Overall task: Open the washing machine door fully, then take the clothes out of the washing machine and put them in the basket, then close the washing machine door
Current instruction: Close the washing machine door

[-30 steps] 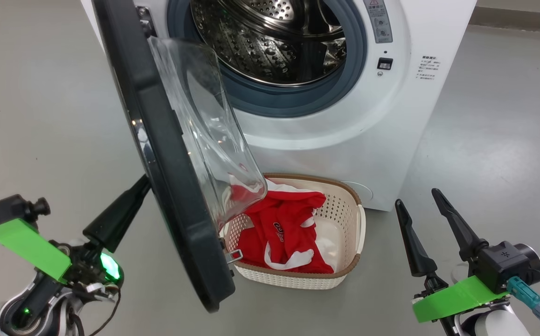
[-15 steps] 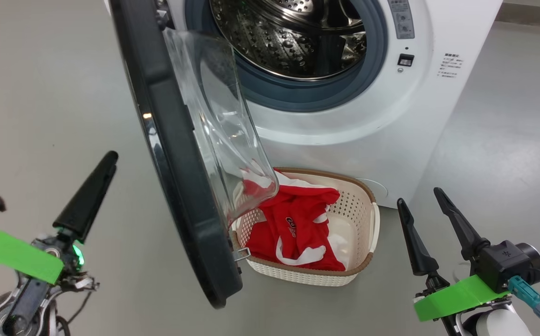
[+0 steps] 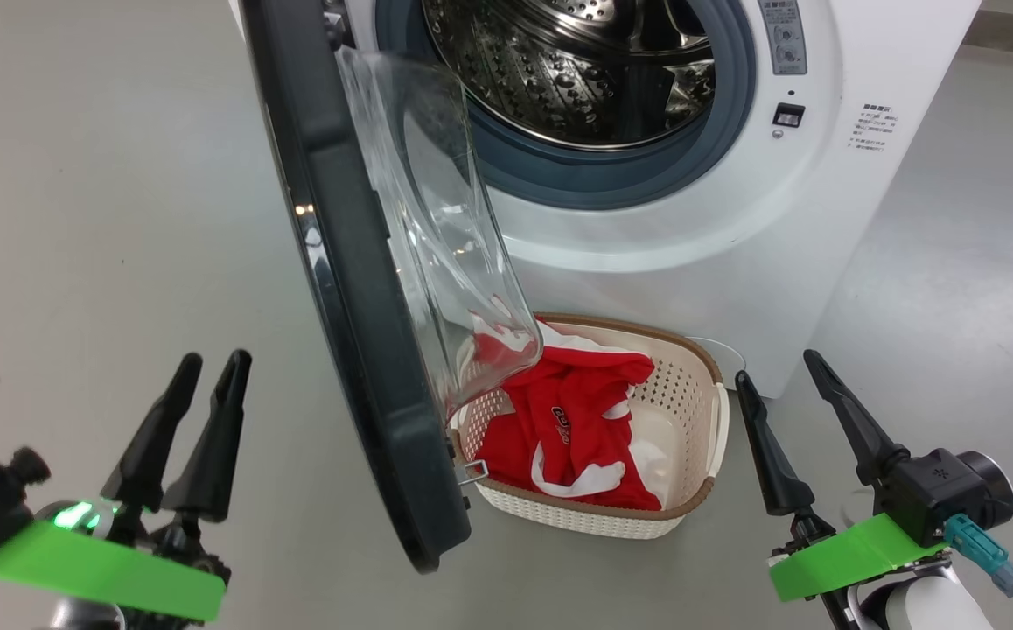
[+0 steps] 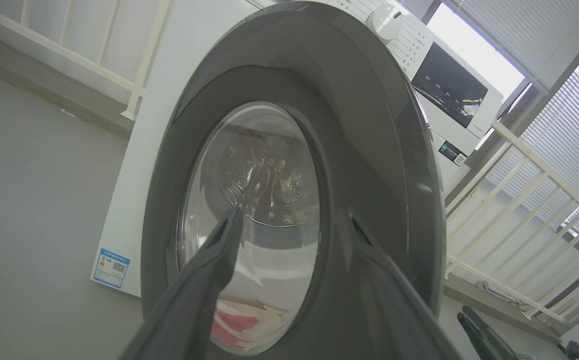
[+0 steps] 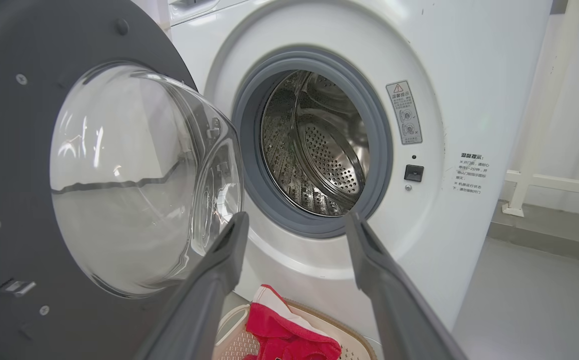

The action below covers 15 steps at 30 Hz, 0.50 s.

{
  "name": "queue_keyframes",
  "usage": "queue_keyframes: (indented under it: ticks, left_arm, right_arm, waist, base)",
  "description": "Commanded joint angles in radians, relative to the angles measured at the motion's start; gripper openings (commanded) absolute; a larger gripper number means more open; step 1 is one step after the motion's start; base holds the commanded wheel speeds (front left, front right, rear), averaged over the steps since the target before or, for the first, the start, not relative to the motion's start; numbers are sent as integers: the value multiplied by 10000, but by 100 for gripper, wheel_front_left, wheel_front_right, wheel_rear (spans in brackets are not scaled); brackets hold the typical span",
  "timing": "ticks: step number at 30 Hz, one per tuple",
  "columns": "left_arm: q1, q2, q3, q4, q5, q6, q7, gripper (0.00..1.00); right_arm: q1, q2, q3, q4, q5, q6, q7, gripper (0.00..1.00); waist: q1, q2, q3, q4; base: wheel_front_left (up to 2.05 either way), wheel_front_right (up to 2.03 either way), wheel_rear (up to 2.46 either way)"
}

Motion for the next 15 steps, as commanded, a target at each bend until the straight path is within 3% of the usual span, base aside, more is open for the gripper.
queue_keyframes:
  ticks: [1,7,15]
  left_arm:
    - [11,566,126,-223,590,-69,-653,100]
    - [434,1000,-455,289,2134,-70,-2302,100]
    - [707,994,-673,568,3774,56,-3070,100]
  right_arm:
    - [-451,-10,266,-220,-4,63,-63,100]
    - [-391,-10,238,-254,86,63,-63,100]
    - [-356,-10,225,-330,123,63,-63,100]
  waist:
    - [0,0,-47,-50]
    - [0,0,-143,-216]
    - [0,0,-64,-470]
  base:
    - [0,0,0]
    - [0,0,0]
    - [0,0,0]
